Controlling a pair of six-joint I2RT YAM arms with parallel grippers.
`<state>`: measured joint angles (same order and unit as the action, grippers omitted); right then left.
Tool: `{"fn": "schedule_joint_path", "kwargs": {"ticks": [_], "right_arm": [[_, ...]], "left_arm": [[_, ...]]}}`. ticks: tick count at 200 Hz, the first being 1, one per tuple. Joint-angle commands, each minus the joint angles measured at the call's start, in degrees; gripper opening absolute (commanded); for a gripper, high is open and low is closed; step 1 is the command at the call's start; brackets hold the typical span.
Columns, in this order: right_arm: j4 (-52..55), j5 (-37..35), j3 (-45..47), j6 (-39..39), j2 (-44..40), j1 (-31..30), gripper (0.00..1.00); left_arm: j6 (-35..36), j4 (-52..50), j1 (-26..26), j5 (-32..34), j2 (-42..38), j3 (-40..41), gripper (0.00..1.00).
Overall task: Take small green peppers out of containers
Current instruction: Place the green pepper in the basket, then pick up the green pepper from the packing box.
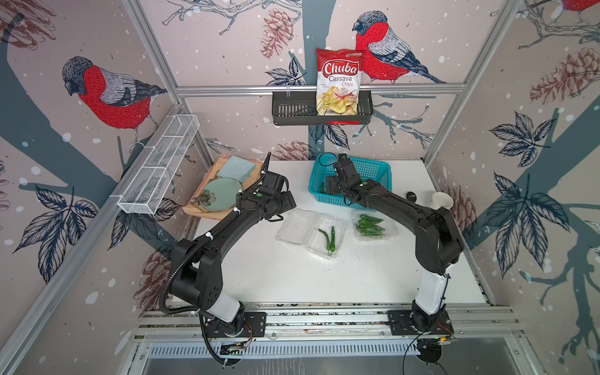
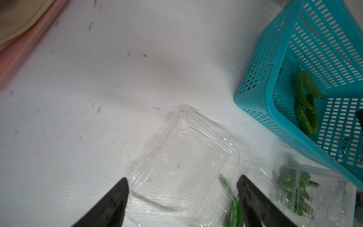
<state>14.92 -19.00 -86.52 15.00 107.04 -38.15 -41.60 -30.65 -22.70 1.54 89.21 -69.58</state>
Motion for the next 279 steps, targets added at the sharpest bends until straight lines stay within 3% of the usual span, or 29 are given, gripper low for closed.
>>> {"fn": "schedule_joint_path", "kwargs": {"ticks": [1, 30, 59, 108, 170, 224, 248, 279], "right_arm": [[2.6, 2.5, 1.1, -0.3, -4.2, -1.4, 0.86], [4.4, 18.3, 6.1, 2.1, -10.4, -2.2, 0.83], [8.7, 24.6, 11.0, 1.7, -12.5, -5.7, 0.8], [12.7, 24.1, 16.5, 1.9, -9.1, -11.5, 0.79], [15.2, 19.6, 16.0, 5.8, -2.1, -11.4, 0.78], [17.9, 20.1, 14.2, 7.1, 2.8, -10.7, 0.78], [18.1, 20.8, 13.1, 6.6, 4.4, -10.6, 0.71], [17.8, 20.8, 12.3, 6.1, 4.6, -10.6, 0.4]], "left_arm": [[0.2, 2.0, -0.3, 0.3, 0.8, -0.3, 0.84], [-0.7, 3.2, -0.5, 0.2, 1.5, 0.4, 0.84], [-1.6, 3.4, -0.4, 0.9, 1.6, 1.4, 0.84], [-1.8, 2.9, -0.4, 1.5, 1.4, 2.1, 0.84], [-4.3, 3.3, 0.9, 0.7, -1.4, 6.0, 0.84], [-5.3, 2.8, 1.1, 1.2, -3.9, 9.1, 0.83], [-6.0, 2.7, 1.1, 1.3, -4.5, 9.8, 0.83], [-6.5, 2.6, 1.2, 1.5, -4.7, 9.8, 0.83]]}}
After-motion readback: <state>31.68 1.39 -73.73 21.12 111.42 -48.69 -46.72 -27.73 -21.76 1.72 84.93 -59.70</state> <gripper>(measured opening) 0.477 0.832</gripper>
